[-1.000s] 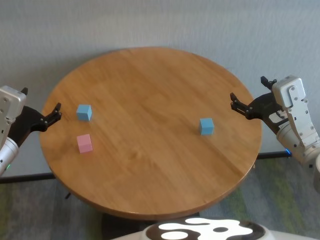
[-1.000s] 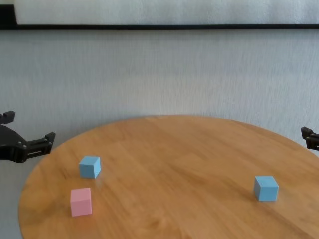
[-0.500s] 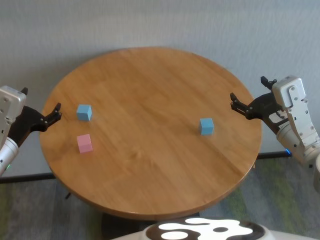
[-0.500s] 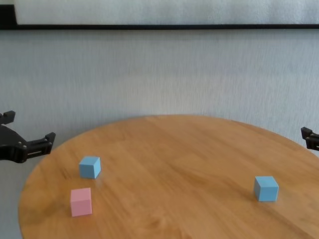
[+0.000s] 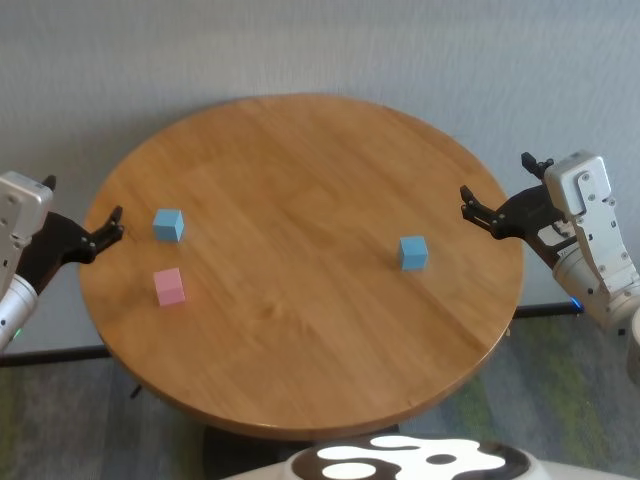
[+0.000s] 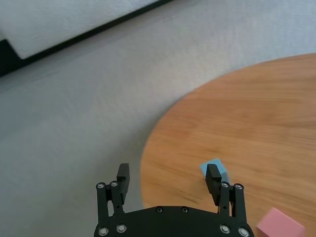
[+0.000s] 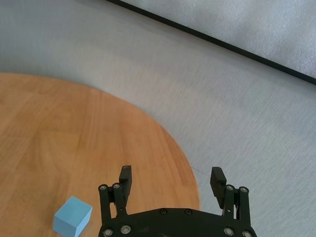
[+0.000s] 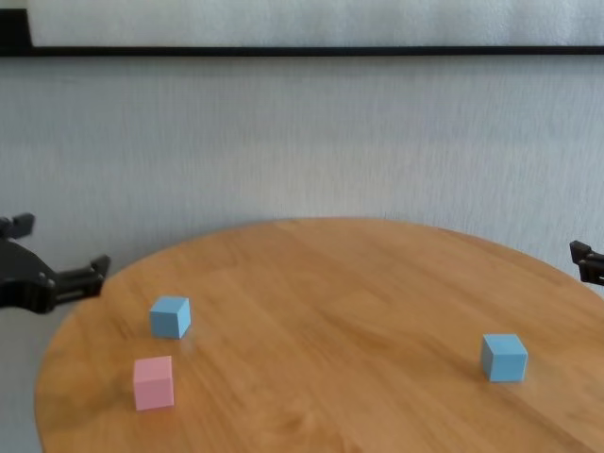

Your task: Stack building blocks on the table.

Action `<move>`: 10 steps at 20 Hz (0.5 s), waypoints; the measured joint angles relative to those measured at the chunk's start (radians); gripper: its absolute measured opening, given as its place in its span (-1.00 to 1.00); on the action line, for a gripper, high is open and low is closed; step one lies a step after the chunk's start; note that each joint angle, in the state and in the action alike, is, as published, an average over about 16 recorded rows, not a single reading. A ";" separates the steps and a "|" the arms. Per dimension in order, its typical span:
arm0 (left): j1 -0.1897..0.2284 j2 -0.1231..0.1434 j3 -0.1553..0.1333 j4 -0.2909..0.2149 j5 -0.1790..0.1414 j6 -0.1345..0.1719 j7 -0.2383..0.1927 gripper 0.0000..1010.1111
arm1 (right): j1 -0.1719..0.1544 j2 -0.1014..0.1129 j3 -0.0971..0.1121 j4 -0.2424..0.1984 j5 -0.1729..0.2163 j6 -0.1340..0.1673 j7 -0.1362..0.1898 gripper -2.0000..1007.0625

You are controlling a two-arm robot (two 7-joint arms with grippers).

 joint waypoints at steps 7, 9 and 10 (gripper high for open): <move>0.017 0.030 -0.016 -0.026 -0.095 0.039 -0.154 0.98 | 0.000 0.000 0.000 0.000 0.000 0.000 0.000 1.00; 0.019 0.041 -0.018 -0.033 -0.127 0.053 -0.217 0.98 | 0.000 0.000 0.000 0.000 0.000 0.000 0.000 1.00; 0.019 0.046 -0.019 -0.035 -0.143 0.060 -0.247 0.98 | 0.000 0.000 0.000 0.000 0.000 0.000 0.000 1.00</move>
